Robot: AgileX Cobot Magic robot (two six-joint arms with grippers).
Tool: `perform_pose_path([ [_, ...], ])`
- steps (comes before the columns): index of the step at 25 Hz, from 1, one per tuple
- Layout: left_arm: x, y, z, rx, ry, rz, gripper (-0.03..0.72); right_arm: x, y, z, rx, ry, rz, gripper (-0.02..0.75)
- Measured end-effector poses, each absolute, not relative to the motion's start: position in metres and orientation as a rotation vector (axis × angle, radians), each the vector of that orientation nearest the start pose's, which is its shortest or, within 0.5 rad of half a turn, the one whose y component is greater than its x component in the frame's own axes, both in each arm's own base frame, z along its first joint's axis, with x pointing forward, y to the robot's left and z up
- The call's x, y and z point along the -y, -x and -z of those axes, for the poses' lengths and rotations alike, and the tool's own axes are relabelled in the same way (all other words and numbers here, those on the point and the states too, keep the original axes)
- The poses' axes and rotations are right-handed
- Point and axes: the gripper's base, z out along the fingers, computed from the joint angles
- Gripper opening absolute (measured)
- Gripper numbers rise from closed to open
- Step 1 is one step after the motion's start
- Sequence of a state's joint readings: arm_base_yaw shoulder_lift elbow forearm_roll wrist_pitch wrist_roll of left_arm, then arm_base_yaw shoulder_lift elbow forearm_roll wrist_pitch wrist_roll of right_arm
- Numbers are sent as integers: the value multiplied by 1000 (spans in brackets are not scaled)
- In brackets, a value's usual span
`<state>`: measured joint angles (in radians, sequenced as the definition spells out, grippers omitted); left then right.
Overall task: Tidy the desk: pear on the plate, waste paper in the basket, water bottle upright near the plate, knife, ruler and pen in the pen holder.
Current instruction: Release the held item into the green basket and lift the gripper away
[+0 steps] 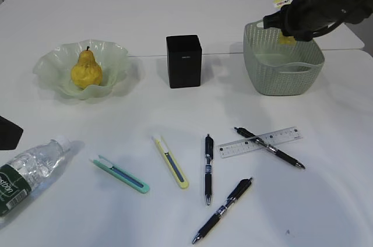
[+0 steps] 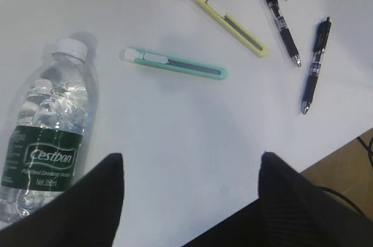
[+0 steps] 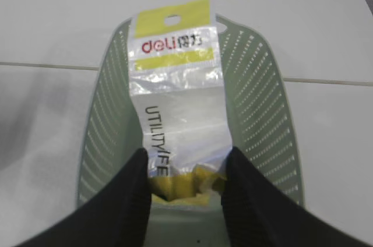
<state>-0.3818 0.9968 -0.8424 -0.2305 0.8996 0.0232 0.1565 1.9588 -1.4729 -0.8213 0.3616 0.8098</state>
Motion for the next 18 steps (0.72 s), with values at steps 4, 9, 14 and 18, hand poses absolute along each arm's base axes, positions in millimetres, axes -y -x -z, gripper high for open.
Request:
perform_pose_path([
  [4, 83, -163, -313, -2524, -404, 426, 510, -46, -453, -236, -2202, 18, 200, 322],
  [9, 83, -163, -313, -2524, -404, 426, 510, -47, -462, -218, -2200, 49, 209, 322],
  [14, 83, -163, -313, -2524, -404, 426, 510, -49, -467, -213, -2168, 58, 197, 321],
  [18, 83, -163, -313, -2522, -405, 422, 509, -49, -468, -216, -2138, 83, 209, 321],
])
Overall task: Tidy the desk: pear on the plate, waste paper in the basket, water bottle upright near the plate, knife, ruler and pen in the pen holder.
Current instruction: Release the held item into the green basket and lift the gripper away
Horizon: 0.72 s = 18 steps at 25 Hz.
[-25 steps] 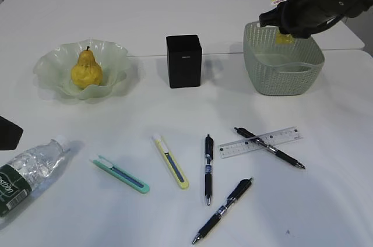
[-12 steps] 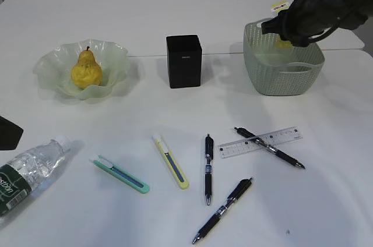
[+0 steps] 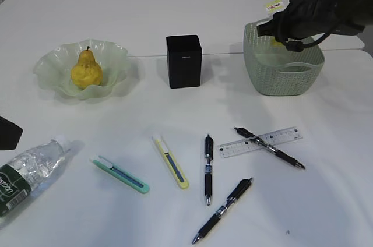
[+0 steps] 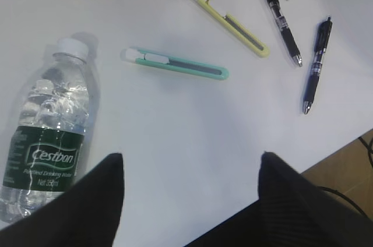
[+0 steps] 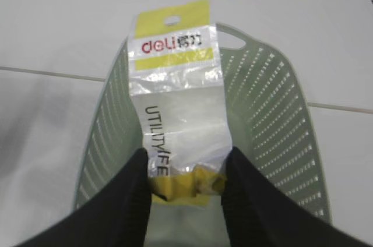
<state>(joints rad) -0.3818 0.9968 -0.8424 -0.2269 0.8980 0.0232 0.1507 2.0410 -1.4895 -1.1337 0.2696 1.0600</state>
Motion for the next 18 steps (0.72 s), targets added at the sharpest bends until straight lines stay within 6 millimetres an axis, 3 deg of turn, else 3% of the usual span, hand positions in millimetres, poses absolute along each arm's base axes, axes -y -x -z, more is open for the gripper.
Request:
perform_pose_path([
  [15, 83, -164, -313, -2522, -407, 417, 482, -48, -469, -218, -2115, 83, 220, 321],
  [18, 83, -164, -313, -2522, -407, 417, 479, -48, -469, -218, -2116, 77, 220, 351],
])
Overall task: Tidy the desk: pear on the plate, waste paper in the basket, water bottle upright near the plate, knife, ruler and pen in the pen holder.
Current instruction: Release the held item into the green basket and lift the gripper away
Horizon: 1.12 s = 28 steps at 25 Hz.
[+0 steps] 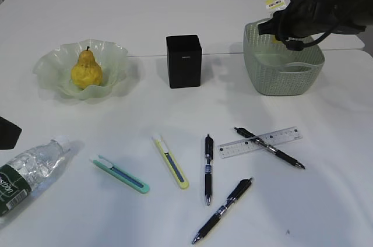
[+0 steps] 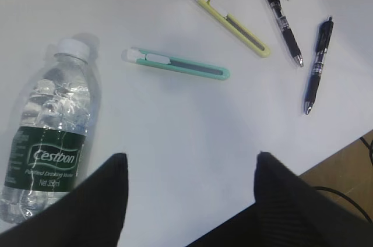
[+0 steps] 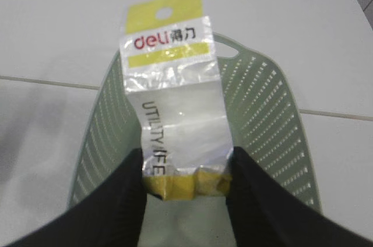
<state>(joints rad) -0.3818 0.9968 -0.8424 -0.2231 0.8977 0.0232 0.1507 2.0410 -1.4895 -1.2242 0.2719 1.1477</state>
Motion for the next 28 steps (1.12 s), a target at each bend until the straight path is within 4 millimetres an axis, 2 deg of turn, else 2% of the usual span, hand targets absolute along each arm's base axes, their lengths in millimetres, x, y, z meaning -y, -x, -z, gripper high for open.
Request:
perform_pose_path([
  [4, 83, -164, -313, -2522, -407, 417, 475, -48, -471, -211, -2128, 69, 216, 425],
  [7, 83, -164, -313, -2522, -407, 417, 475, -48, -472, -203, -2146, 61, 213, 449],
  [10, 83, -164, -313, -2522, -407, 417, 475, -47, -474, -192, -2168, 36, 207, 449],
  [19, 83, -164, -313, -2520, -407, 417, 474, -45, -473, -192, -2175, 12, 230, 450],
  [21, 83, -164, -313, -2520, -407, 417, 474, -45, -473, -194, -2172, 8, 235, 450],
  [24, 83, -164, -313, -2520, -407, 417, 474, -43, -470, -207, -2149, 19, 264, 450],
  [28, 83, -164, -313, -2520, -407, 417, 474, -37, -464, -229, -2124, 118, 396, 450],
])
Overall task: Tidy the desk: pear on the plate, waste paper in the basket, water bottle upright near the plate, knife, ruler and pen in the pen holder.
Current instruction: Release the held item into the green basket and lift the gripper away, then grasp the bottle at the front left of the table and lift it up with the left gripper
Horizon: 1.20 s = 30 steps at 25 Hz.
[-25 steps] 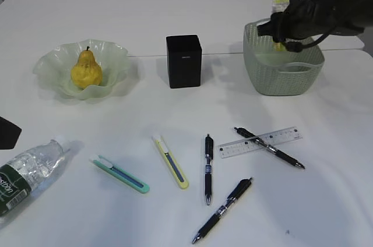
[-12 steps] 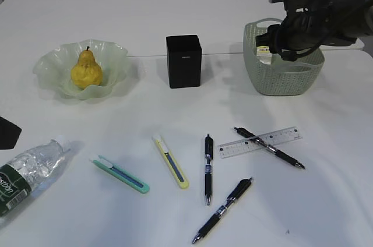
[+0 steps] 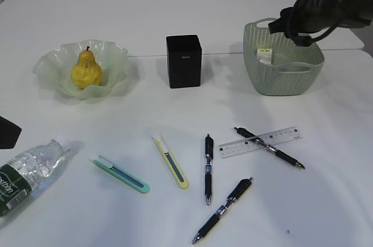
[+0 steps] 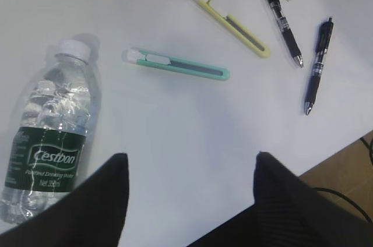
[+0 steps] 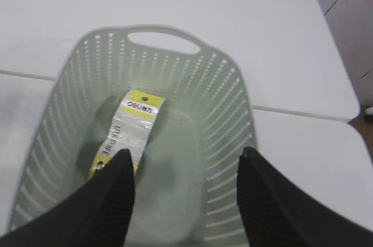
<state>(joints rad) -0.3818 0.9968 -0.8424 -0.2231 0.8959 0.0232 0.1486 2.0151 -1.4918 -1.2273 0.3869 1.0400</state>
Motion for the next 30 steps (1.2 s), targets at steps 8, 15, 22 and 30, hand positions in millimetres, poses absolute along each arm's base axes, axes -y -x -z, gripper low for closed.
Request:
perform_pose_path([
  [8, 83, -164, -313, -2518, -406, 417, 474, -20, -444, -264, -2154, 161, 652, 449],
  [15, 83, -164, -313, -2518, -406, 417, 474, -14, -412, -281, -2387, 76, 640, 447],
  [22, 83, -164, -313, -2518, -406, 417, 474, -29, -384, -294, -2593, 101, 363, 445],
  [30, 83, -164, -313, -2518, -405, 420, 474, -44, -362, -296, -2771, 235, 127, 445],
])
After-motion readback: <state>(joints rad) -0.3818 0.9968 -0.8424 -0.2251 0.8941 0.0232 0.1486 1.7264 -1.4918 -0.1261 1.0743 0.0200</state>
